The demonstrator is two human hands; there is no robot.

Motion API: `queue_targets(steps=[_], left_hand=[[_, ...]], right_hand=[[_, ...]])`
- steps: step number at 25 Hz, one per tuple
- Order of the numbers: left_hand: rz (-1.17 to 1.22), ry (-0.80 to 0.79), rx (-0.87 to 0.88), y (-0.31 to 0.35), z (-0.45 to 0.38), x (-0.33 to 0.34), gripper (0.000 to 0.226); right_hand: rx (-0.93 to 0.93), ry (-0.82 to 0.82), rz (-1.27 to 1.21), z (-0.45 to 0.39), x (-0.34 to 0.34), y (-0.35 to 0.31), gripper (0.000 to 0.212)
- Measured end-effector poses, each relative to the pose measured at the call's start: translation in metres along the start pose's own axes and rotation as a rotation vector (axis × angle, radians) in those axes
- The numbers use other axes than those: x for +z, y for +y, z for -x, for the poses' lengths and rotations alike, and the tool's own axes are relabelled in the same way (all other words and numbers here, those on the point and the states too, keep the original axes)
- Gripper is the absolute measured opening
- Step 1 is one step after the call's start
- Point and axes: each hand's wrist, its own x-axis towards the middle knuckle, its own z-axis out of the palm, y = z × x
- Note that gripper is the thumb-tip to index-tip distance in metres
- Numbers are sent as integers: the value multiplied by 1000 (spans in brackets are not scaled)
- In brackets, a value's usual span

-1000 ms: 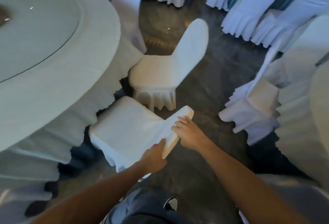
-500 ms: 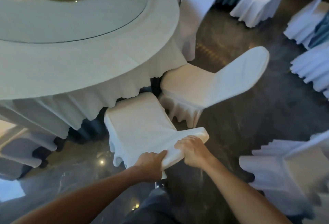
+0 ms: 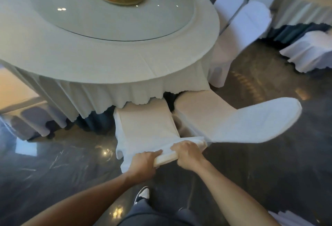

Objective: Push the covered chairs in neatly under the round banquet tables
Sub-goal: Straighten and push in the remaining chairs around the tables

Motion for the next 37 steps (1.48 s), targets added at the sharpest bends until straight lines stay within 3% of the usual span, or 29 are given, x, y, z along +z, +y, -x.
queue_targets(steps=[7, 12, 15, 21, 31, 37], left_hand=[[-39, 142, -204, 35, -2, 2, 47], [-28, 172, -334, 77, 31, 39, 53], [27, 193, -380, 86, 39, 34, 48], [13, 172, -425, 48, 17, 6, 64], [29, 186, -445, -31, -9, -37, 59], [118, 90, -399, -30, -15, -46, 44]], right_hand=[[-221, -88, -3, -8, -13, 28, 20], [-457, -121, 72, 18, 8, 55, 18], [-508, -133, 79, 13, 7, 59, 17], [-485, -126, 55, -26, -8, 34, 13], [-420, -160, 49, -93, -27, -20, 25], [-424, -265, 8, -99, -38, 11, 26]])
